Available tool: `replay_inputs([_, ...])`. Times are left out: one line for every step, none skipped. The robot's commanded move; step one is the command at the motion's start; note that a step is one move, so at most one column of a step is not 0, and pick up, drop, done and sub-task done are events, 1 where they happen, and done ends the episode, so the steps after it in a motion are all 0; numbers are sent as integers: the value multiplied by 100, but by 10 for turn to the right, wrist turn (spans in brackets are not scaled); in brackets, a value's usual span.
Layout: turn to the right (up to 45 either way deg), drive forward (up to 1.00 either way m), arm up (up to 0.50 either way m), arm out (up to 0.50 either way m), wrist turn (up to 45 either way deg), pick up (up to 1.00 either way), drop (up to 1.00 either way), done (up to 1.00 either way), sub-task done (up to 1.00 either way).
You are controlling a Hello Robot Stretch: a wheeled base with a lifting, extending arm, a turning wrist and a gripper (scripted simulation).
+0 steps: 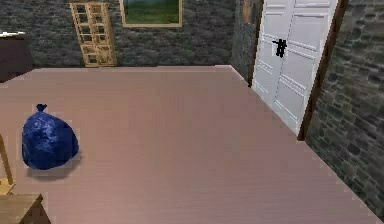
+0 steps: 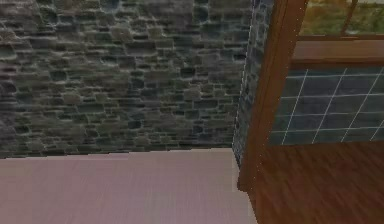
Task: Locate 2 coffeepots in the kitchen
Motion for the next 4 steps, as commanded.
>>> replay_inputs([0,100,0,0,0,0,0,0,0])
replay_inputs([-330,0,0,0,0,0,0,0,0])
replay_inputs([0,100,0,0,0,0,0,0,0])
replay_inputs([-60,0,0,0,0,0,0,0,0])
